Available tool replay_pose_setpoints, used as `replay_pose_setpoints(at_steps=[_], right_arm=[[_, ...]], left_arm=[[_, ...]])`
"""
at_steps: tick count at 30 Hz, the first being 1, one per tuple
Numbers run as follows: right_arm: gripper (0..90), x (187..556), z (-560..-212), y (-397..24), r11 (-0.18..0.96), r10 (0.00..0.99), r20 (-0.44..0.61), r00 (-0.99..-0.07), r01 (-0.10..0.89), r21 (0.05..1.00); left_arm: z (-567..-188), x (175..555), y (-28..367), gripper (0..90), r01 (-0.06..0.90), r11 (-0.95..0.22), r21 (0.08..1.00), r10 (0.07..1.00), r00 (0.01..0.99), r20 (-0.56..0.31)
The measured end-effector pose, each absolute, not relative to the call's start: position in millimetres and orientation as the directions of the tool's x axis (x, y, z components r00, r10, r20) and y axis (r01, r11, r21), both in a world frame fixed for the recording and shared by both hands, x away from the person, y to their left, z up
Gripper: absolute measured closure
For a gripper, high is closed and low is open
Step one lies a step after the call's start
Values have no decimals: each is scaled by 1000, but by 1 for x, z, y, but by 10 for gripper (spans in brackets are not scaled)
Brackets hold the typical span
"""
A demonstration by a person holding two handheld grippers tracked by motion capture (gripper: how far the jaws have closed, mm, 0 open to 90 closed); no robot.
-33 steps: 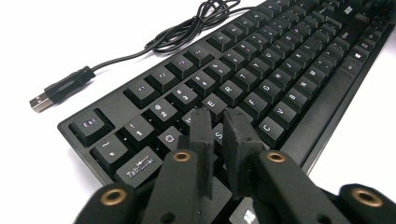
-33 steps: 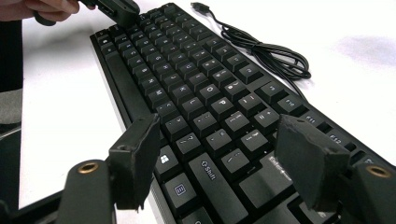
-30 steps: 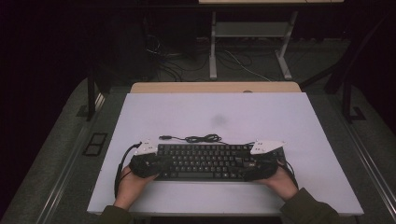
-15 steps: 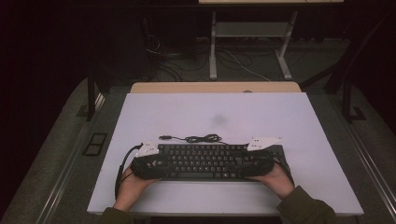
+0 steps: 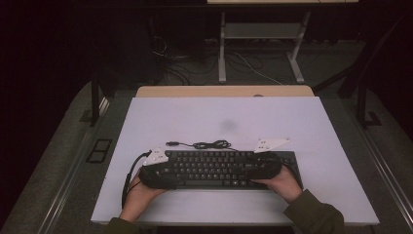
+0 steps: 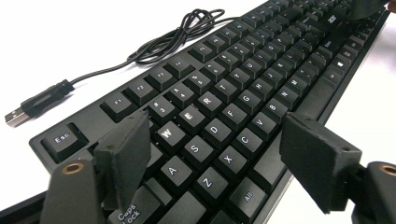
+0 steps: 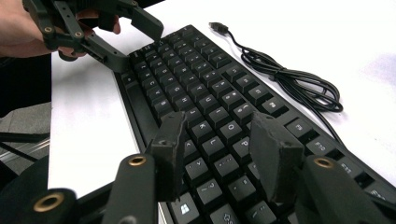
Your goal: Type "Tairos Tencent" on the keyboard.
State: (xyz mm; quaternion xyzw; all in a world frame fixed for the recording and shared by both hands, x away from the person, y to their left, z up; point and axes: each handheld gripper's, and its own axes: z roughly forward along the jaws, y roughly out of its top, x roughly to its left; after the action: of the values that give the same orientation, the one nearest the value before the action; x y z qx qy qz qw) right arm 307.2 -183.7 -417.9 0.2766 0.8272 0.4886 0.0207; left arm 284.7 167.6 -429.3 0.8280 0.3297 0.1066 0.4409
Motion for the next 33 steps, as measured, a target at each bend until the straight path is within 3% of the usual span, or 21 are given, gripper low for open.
replay_pose_setpoints(at_steps=[16,33], right_arm=[[665,319,-418,-170,376,471,238,-849,437,817],[739,334,-418,-149,390,463,226,-857,426,816]], left_arm=[[-429,284,163,59,427,-389,816,647,757,-87],[-430,286,160,10,431,-397,810,652,754,-82]])
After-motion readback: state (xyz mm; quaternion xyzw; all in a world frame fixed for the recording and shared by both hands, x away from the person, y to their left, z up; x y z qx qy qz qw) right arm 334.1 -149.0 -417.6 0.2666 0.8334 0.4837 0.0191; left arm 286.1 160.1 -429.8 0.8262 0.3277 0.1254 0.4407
